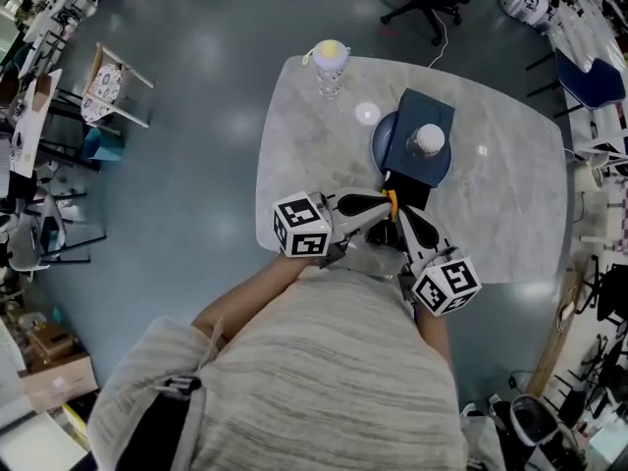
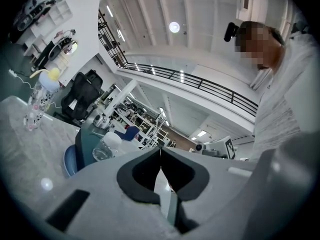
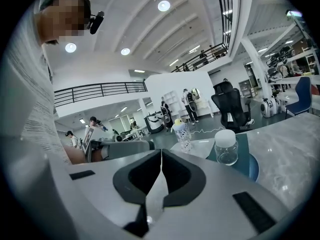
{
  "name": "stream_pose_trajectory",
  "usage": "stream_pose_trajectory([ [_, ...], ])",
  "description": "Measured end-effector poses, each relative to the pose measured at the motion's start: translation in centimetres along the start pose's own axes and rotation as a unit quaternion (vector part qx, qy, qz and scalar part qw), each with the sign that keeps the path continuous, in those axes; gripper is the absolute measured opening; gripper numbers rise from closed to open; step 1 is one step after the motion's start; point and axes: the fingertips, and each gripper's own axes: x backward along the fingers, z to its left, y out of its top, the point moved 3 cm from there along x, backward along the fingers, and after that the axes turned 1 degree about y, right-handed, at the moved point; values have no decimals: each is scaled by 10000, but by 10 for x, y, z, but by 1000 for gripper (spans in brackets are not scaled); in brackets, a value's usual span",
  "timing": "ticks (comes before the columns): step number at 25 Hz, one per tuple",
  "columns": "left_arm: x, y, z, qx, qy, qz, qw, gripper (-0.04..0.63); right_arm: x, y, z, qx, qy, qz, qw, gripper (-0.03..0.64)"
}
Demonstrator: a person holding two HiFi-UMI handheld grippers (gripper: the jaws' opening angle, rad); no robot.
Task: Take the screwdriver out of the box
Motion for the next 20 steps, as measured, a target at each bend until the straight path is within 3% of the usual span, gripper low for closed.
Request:
stream_pose_trajectory([
  [8, -6, -10, 26, 275, 757, -197, 9966, 17, -21, -10, -32, 97, 280, 609, 9977, 12],
  [20, -12, -22, 53, 236, 1304, -223, 9909, 17, -38, -45, -68, 60, -148, 1397, 9901, 14],
])
